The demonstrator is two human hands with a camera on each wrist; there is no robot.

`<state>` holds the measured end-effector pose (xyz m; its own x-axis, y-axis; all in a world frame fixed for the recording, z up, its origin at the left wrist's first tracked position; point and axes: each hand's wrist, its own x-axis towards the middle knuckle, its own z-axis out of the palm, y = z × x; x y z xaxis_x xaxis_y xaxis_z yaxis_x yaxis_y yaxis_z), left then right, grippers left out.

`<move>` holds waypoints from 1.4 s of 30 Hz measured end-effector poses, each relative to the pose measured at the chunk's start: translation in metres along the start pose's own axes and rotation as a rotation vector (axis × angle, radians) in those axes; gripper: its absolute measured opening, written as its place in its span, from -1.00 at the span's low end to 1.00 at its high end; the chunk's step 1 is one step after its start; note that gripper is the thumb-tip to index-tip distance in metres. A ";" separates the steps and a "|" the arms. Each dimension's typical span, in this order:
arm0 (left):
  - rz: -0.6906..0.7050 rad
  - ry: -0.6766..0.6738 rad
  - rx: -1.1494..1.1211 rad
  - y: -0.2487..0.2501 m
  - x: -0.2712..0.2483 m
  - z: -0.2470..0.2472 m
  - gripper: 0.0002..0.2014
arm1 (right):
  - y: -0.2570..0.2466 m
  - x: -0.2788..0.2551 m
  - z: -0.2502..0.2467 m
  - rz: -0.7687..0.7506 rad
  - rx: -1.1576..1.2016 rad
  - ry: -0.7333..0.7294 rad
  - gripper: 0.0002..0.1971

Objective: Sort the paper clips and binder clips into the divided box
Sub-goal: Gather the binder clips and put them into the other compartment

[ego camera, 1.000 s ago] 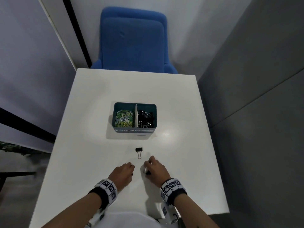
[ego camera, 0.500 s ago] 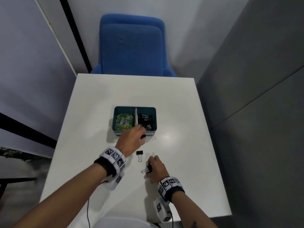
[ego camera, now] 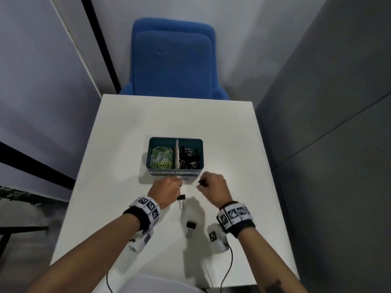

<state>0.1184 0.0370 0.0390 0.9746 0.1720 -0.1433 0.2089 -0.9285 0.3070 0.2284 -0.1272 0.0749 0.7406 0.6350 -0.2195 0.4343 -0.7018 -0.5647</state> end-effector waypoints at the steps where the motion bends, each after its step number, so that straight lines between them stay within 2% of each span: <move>1: -0.008 -0.053 0.032 -0.003 -0.004 0.010 -0.82 | -0.007 0.010 -0.010 -0.002 0.021 0.039 -0.87; 4: -0.027 -0.175 0.055 -0.005 -0.009 0.037 -0.58 | -0.024 0.034 -0.029 -0.027 0.069 0.136 -0.74; 7: -0.058 -0.276 0.147 0.003 -0.009 0.054 -0.31 | -0.035 0.039 -0.027 -0.052 0.008 0.200 -0.55; 9: -0.024 -0.341 0.231 0.010 -0.008 0.063 -0.31 | -0.036 0.029 -0.016 -0.099 -0.061 0.191 -0.59; 12: 0.102 -0.403 0.346 0.011 -0.014 0.074 -0.34 | -0.025 0.002 0.012 -0.206 -0.163 0.054 -0.69; 14: 0.164 -0.321 0.335 0.005 -0.023 0.079 -0.25 | -0.010 -0.019 0.032 -0.242 -0.236 -0.101 -0.61; 18: 0.220 -0.303 0.352 -0.015 -0.051 0.086 -0.09 | 0.024 -0.057 0.066 -0.234 -0.314 -0.287 -0.47; 21: 0.210 -0.267 0.284 -0.025 -0.071 0.089 -0.14 | 0.041 -0.076 0.088 -0.303 -0.323 -0.362 -0.35; 23: 0.169 -0.266 0.242 -0.027 -0.081 0.090 -0.26 | 0.048 -0.084 0.099 -0.373 -0.375 -0.390 -0.28; 26: 0.061 -0.241 0.145 -0.025 -0.085 0.080 -0.55 | 0.054 -0.089 0.107 -0.481 -0.415 -0.388 -0.41; 29: -0.014 -0.159 0.028 -0.026 -0.089 0.079 -0.63 | 0.057 -0.090 0.109 -0.546 -0.451 -0.343 -0.67; 31: -0.038 -0.136 -0.015 -0.025 -0.092 0.076 -0.74 | 0.057 -0.091 0.110 -0.553 -0.487 -0.336 -0.72; 34: -0.031 -0.061 -0.148 -0.013 -0.081 0.054 -0.86 | 0.057 -0.093 0.114 -0.479 -0.470 -0.341 -0.64; 38: 0.048 0.093 -0.196 0.008 -0.033 0.000 -0.93 | 0.059 -0.090 0.125 -0.304 -0.364 -0.275 -0.65; 42: -0.074 0.258 -0.349 0.022 0.025 -0.050 -0.94 | 0.062 -0.084 0.128 -0.139 -0.268 -0.252 -0.71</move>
<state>0.1509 0.0374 0.0894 0.9350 0.3511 0.0491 0.2501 -0.7514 0.6106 0.1271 -0.1828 -0.0437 0.5306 0.7662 -0.3625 0.6650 -0.6415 -0.3824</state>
